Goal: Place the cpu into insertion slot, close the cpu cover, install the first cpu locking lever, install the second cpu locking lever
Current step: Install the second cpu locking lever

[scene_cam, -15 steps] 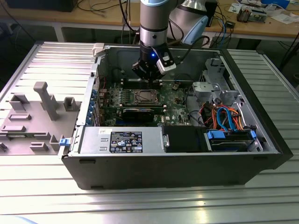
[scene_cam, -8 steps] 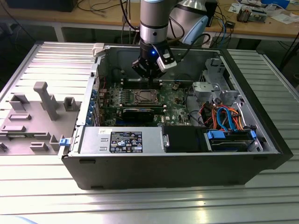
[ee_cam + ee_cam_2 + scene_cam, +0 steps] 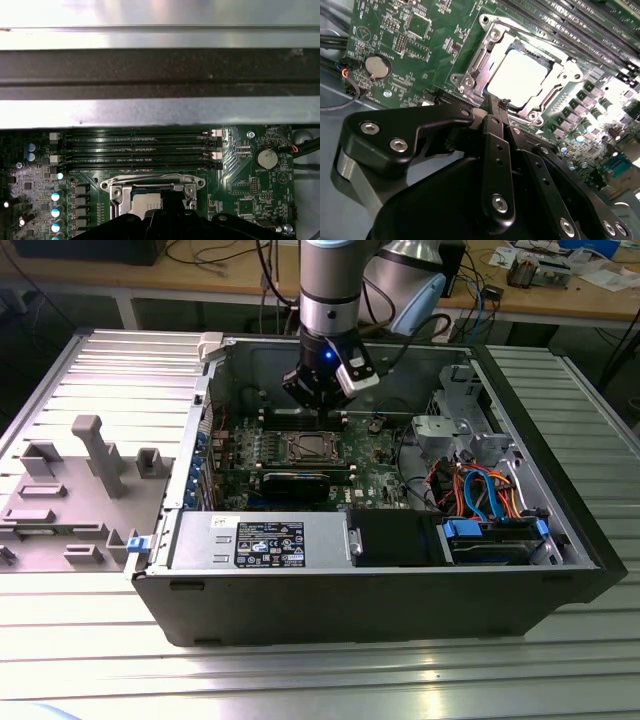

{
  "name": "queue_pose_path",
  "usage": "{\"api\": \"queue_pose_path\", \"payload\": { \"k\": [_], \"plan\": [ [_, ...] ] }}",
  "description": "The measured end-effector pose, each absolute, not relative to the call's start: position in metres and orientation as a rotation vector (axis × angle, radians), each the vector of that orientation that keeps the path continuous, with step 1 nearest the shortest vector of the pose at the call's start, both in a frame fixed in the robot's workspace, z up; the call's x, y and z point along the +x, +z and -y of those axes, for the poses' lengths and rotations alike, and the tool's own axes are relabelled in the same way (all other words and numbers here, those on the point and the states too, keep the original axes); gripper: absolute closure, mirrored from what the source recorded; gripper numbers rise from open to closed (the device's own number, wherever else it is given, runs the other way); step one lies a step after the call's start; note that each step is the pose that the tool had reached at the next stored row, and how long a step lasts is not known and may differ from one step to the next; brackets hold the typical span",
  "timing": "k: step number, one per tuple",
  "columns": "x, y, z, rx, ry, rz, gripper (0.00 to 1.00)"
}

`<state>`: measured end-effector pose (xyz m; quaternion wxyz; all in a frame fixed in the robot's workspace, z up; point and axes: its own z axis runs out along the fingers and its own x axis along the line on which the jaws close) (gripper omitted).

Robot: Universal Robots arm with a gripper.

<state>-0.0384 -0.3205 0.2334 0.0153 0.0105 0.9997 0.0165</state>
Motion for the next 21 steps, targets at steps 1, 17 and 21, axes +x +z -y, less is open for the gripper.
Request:
{"api": "queue_pose_path", "payload": {
  "k": [1, 17, 21],
  "plan": [
    [-0.0385, 0.2333, 0.3220, 0.033, 0.051, -3.110, 0.89],
    [-0.0384, 0.2331, 0.3264, 0.033, 0.052, -3.110, 0.89],
    [-0.0384, 0.2331, 0.3265, 0.033, 0.052, -3.110, 0.89]
  ]
}}
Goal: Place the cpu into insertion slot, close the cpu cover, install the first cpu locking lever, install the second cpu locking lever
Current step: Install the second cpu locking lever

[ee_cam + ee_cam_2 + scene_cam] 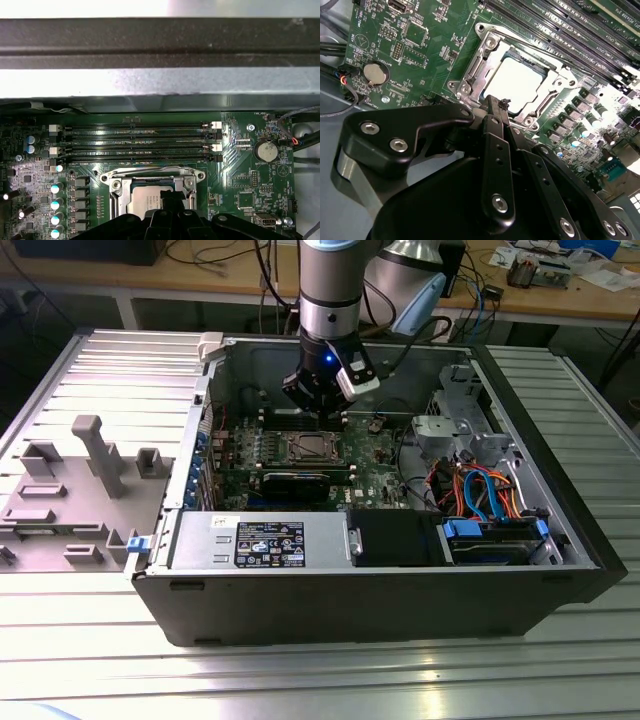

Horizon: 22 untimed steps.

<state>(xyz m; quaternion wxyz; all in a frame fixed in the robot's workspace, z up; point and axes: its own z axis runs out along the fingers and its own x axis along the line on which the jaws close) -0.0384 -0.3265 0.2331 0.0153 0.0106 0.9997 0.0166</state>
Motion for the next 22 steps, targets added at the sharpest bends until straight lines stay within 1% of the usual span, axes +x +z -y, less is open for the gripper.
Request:
{"api": "queue_pose_path", "payload": {
  "k": [22],
  "plan": [
    [-0.0384, 0.2372, 0.3298, 0.033, 0.051, -3.110, 0.89]
  ]
}}
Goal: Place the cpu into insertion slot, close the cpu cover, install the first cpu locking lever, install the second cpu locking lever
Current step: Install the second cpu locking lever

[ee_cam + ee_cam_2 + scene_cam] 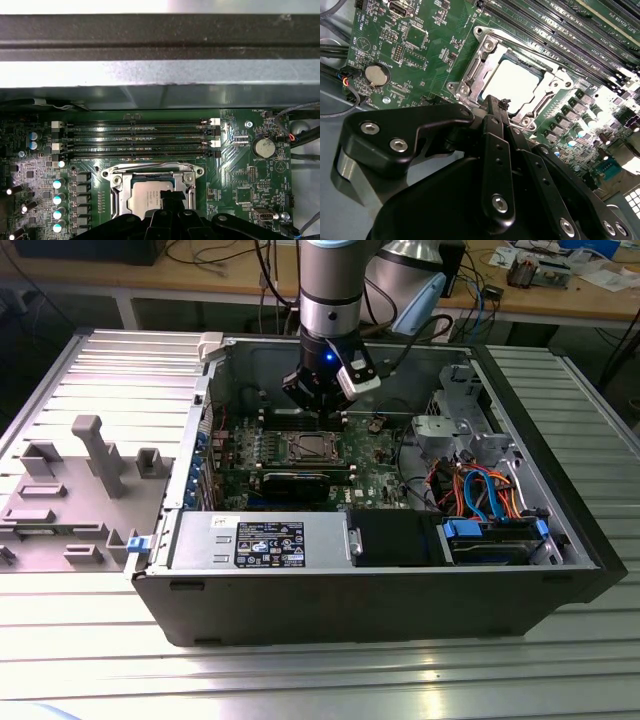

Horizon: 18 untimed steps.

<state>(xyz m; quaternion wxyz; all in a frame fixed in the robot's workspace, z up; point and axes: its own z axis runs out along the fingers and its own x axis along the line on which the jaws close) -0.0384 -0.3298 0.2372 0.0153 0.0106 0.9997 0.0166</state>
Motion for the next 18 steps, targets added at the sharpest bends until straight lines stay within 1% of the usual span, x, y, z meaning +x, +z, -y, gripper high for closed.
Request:
{"api": "queue_pose_path", "payload": {
  "k": [18],
  "plan": [
    [-0.0384, 0.2409, 0.3302, 0.033, 0.052, -3.110, 0.89]
  ]
}}
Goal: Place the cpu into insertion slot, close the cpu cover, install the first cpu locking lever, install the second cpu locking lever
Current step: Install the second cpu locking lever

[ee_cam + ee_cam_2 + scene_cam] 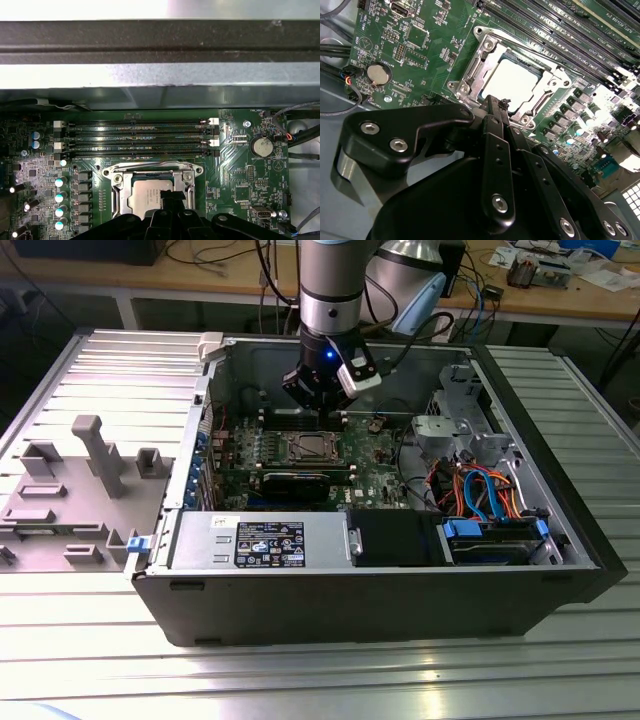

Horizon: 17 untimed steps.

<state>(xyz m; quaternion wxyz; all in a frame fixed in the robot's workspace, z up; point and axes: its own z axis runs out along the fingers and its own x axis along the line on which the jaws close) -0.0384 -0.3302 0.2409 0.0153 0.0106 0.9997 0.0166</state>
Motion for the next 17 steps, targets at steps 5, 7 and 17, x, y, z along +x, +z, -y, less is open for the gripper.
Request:
{"api": "queue_pose_path", "payload": {
  "k": [5, 7, 17],
  "plan": [
    [-0.0384, 0.2409, 0.3305, 0.033, 0.052, -3.110, 0.89],
    [-0.0385, 0.2414, 0.3307, 0.033, 0.051, -3.111, 0.89],
    [-0.0384, 0.2438, 0.3324, 0.033, 0.052, -3.110, 0.89]
  ]
}}
